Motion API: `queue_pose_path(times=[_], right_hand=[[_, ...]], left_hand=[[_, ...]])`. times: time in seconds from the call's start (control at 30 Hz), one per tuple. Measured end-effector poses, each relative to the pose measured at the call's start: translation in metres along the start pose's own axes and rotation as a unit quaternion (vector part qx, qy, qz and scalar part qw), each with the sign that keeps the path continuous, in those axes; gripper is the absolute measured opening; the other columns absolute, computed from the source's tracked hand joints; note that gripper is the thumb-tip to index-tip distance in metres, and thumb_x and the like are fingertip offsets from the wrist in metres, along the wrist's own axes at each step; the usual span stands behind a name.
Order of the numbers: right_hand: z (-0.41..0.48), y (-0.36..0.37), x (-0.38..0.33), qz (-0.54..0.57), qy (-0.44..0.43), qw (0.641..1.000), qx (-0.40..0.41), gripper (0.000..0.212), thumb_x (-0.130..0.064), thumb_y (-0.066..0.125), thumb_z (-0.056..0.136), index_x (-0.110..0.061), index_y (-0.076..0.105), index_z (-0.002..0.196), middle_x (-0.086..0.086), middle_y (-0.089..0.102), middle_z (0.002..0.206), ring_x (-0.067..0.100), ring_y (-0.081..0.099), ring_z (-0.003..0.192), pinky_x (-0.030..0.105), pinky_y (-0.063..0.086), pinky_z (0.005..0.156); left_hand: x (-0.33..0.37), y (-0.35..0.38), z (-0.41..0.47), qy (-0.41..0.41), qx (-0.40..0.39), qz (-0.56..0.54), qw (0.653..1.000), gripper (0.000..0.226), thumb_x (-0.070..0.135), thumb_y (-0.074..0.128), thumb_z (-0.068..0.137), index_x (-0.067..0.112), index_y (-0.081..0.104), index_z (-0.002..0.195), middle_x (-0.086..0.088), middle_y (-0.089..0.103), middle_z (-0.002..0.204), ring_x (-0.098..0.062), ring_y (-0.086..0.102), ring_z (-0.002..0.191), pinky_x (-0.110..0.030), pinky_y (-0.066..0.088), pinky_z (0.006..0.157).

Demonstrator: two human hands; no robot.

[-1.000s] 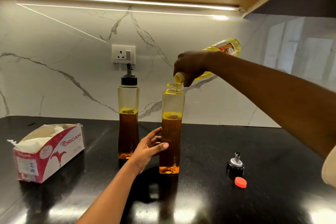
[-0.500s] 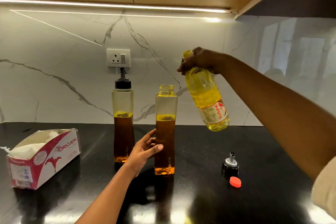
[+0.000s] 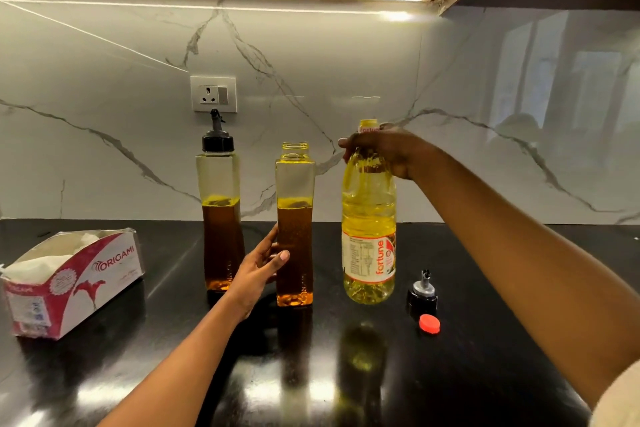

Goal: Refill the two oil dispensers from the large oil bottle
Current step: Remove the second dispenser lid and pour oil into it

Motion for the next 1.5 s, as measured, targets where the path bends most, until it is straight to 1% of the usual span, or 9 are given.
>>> queue_pose_path(times=[0.1, 0.23, 0.53, 0.77, 0.87, 1.0, 1.13, 1.33, 1.5], right_hand=[[-0.006, 0.007, 0.01, 0.019, -0.003, 1.0, -0.015, 0.019, -0.024, 0.077, 0.075, -0.008, 0.068, 0.078, 0.005, 0.07, 0.071, 0.014, 0.066, 0.062, 0.026, 0.055, 0.058], [-0.012, 0.012, 0.022, 0.016, 0.003, 1.0, 0.002, 0.024, -0.029, 0.079, 0.072, -0.009, 0.068, 0.08, 0.004, 0.07, 0.072, 0.015, 0.065, 0.064, 0.028, 0.056, 0.063], [-0.027, 0.009, 0.032, 0.044, -0.019, 0.997, 0.061, 0.028, -0.031, 0.08, 0.069, -0.009, 0.066, 0.077, 0.007, 0.068, 0.074, 0.016, 0.063, 0.063, 0.031, 0.056, 0.067], [-0.037, 0.025, 0.042, 0.0, -0.012, 1.0, 0.011, 0.02, -0.03, 0.078, 0.072, -0.022, 0.063, 0.081, 0.005, 0.067, 0.089, 0.024, 0.063, 0.092, 0.036, 0.054, 0.072], [-0.041, 0.021, 0.044, 0.014, -0.01, 1.0, 0.005, 0.024, -0.029, 0.078, 0.073, -0.017, 0.061, 0.084, 0.007, 0.066, 0.087, 0.023, 0.064, 0.088, 0.034, 0.056, 0.071], [-0.046, 0.025, 0.045, 0.017, -0.012, 1.0, -0.006, 0.025, -0.03, 0.077, 0.074, -0.019, 0.06, 0.087, 0.006, 0.066, 0.089, 0.021, 0.065, 0.087, 0.029, 0.055, 0.065], [-0.048, 0.024, 0.044, 0.011, -0.017, 1.0, 0.004, 0.024, -0.03, 0.077, 0.073, -0.02, 0.059, 0.087, 0.005, 0.066, 0.088, 0.02, 0.065, 0.086, 0.027, 0.055, 0.063], [-0.04, 0.019, 0.046, -0.023, -0.036, 0.999, 0.019, 0.025, -0.027, 0.078, 0.073, -0.022, 0.057, 0.086, 0.002, 0.063, 0.087, 0.016, 0.062, 0.085, 0.028, 0.053, 0.065], [-0.029, 0.017, 0.049, -0.03, -0.042, 0.999, 0.002, 0.033, -0.027, 0.077, 0.075, -0.019, 0.055, 0.099, 0.003, 0.064, 0.094, 0.014, 0.062, 0.088, 0.023, 0.049, 0.058]], left_hand=[[0.0, 0.0, -0.001, -0.005, 0.002, 0.003, 1.0, 0.043, 0.053, 0.07, 0.077, 0.073, 0.047, 0.107, 0.034, 0.066, 0.105, 0.01, 0.062, 0.1, -0.028, 0.046, 0.084], [0.001, -0.001, -0.003, -0.008, 0.004, 0.0, 1.0, 0.071, 0.078, 0.074, 0.048, 0.068, 0.046, 0.113, 0.025, 0.066, 0.111, 0.004, 0.063, 0.103, -0.028, 0.047, 0.086], [0.001, 0.001, -0.007, -0.02, -0.001, -0.008, 1.0, 0.077, 0.078, 0.075, 0.045, 0.064, 0.045, 0.115, 0.021, 0.059, 0.118, 0.003, 0.059, 0.105, -0.029, 0.047, 0.084], [-0.002, 0.003, -0.013, -0.036, -0.01, 0.0, 0.999, 0.057, 0.041, 0.07, 0.075, 0.065, 0.042, 0.119, 0.012, 0.056, 0.13, -0.009, 0.055, 0.119, -0.027, 0.047, 0.089], [-0.001, 0.005, -0.018, -0.041, -0.011, 0.009, 0.999, 0.069, 0.039, 0.072, 0.072, 0.059, 0.037, 0.129, 0.014, 0.053, 0.131, -0.01, 0.053, 0.12, -0.024, 0.049, 0.089], [-0.005, 0.002, -0.023, -0.058, 0.002, 0.028, 0.998, 0.088, 0.038, 0.073, 0.07, 0.039, 0.03, 0.146, 0.004, 0.049, 0.136, -0.018, 0.048, 0.127, -0.039, 0.041, 0.105], [-0.008, 0.001, -0.024, -0.069, 0.007, 0.03, 0.997, 0.089, 0.038, 0.074, 0.069, 0.035, 0.032, 0.146, 0.0, 0.048, 0.139, -0.022, 0.047, 0.13, -0.049, 0.038, 0.11], [-0.011, 0.0, -0.021, -0.066, -0.001, 0.021, 0.998, 0.09, 0.036, 0.077, 0.067, 0.035, 0.033, 0.145, -0.002, 0.051, 0.139, -0.022, 0.049, 0.128, -0.049, 0.041, 0.107], [-0.011, 0.001, -0.017, -0.053, -0.003, 0.023, 0.998, 0.091, 0.036, 0.078, 0.067, 0.037, 0.032, 0.145, 0.005, 0.054, 0.131, -0.017, 0.053, 0.122, -0.038, 0.049, 0.097]])
Point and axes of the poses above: each hand's wrist, its own z-axis towards the middle knuckle, its own y-axis out of the palm, x = y × z, the point moved 10 cm from there along z, towards the middle knuckle
